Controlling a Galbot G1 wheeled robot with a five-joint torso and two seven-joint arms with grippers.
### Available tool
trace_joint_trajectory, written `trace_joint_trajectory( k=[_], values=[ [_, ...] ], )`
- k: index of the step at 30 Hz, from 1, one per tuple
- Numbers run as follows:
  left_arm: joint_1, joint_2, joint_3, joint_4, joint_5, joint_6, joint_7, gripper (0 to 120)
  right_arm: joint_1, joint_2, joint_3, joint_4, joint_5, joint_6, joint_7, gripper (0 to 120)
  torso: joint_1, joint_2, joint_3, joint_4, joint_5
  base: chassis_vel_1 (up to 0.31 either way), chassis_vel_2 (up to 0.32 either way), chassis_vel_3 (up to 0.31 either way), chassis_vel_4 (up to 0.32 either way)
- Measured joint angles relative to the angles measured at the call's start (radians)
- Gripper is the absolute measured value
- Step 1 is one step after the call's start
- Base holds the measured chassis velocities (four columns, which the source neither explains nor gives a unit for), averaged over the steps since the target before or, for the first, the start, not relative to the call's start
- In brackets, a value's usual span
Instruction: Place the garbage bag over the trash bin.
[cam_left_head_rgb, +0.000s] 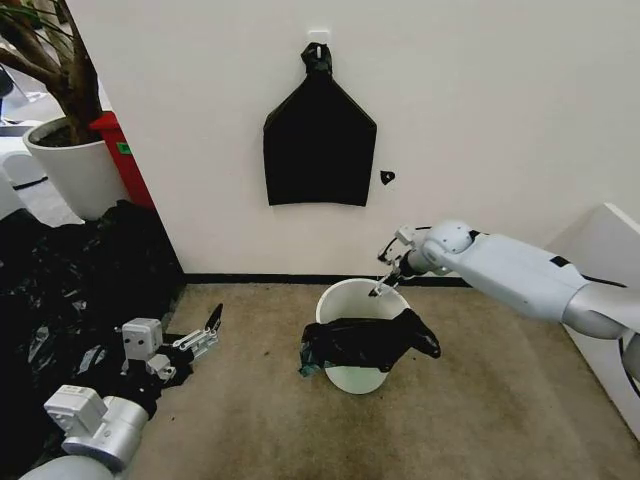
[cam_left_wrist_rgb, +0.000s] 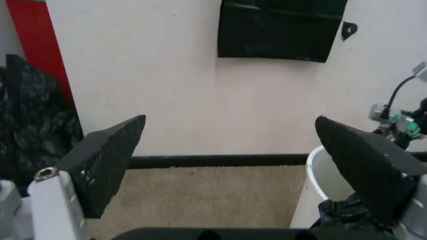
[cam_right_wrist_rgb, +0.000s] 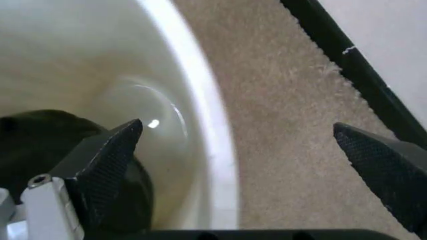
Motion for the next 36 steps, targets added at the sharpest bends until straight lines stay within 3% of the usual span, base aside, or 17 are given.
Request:
trace_joint_trajectory(
  k=[7,20,30,36],
  values=[
    [0.009,-0.049,0.025,-0.020,0.036,-0.004,0.002,100,-0.003,0.061,-0.012,-0.081,-0.016,0.001,-0.024,94,0.000,0.000,0.000,0.0003,0.0001,0.000,0.000,0.000,0.000],
    [-0.009,-0.119,0.051,-0.024,0.049,-0.062,0.041,100,-0.003,0.110,-0.051,-0.122,0.050,0.001,-0.001,45,0.000,0.000,0.000,0.0002,-0.0002,0.000,0.000,0.000,0.000],
    [-0.013,-0.139,0.067,-0.018,0.058,-0.086,0.055,100,0.007,0.070,-0.050,-0.061,0.051,0.001,0.012,7,0.000,0.000,0.000,0.0003,0.0003,0.000,0.000,0.000,0.000],
    [-0.013,-0.136,0.075,-0.016,0.059,-0.088,0.055,100,0.007,0.044,-0.032,-0.041,0.056,0.001,0.023,0,0.000,0.000,0.000,0.0005,0.0004,0.000,0.000,0.000,0.000]
  ],
)
